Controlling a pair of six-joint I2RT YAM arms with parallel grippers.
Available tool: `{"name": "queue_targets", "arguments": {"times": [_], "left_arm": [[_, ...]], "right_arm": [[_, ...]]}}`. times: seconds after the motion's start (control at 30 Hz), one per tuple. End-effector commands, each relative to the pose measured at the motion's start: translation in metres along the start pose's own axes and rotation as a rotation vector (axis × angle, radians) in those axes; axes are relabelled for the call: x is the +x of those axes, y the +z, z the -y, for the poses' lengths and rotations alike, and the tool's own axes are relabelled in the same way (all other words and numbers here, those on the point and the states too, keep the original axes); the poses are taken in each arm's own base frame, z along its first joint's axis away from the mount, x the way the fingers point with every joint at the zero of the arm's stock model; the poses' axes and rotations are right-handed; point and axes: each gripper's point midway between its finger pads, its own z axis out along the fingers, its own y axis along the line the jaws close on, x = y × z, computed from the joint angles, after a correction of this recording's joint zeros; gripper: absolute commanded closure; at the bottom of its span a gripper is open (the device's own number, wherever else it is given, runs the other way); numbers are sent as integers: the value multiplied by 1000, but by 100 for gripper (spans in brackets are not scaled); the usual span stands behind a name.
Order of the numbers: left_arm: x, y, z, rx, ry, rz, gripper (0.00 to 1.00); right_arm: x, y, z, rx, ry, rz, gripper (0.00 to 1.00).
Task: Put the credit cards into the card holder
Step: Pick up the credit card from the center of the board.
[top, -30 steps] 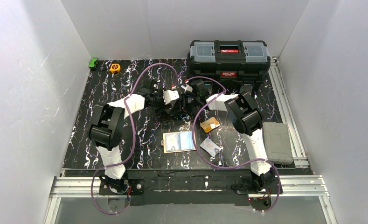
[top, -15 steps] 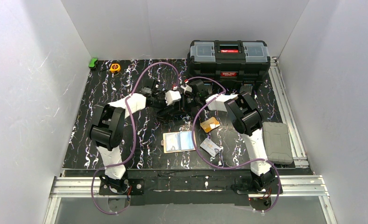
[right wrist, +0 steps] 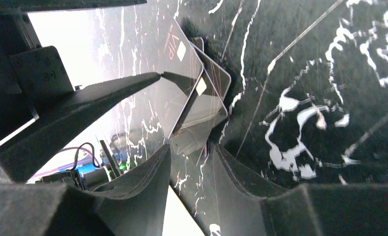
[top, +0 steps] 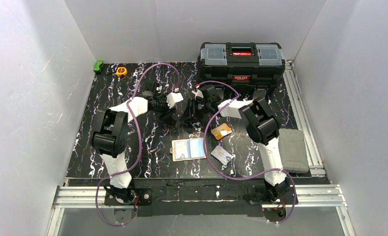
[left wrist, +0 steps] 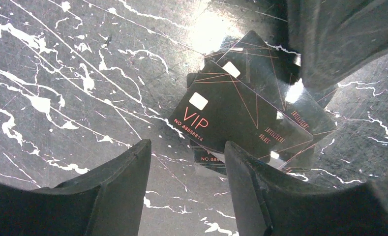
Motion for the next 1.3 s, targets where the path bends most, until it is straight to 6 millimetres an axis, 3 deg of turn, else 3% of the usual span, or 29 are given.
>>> {"name": "queue_targets", "arguments": {"times": [0.0,0.2,0.53,1.0,1.27], "left_arm": [[-10,-17,-1,-14,6,28,44],[-5,-27,-13,-43,-7,31,44],[2,-20,0,-8,-24,34,44],[7,-12,4,3,-18,30,44],[4,-9,7,7,-9,31,44]], "right_arm": [[-8,-19,-13,43,-57,43,55],[-15,-17,-17,45,-53,56,54],[-19,2,-40,-25,-67,27,53],[-5,20,-20,-17,2,-31,52],[-6,22,-22,-27,11,-34,52]]}}
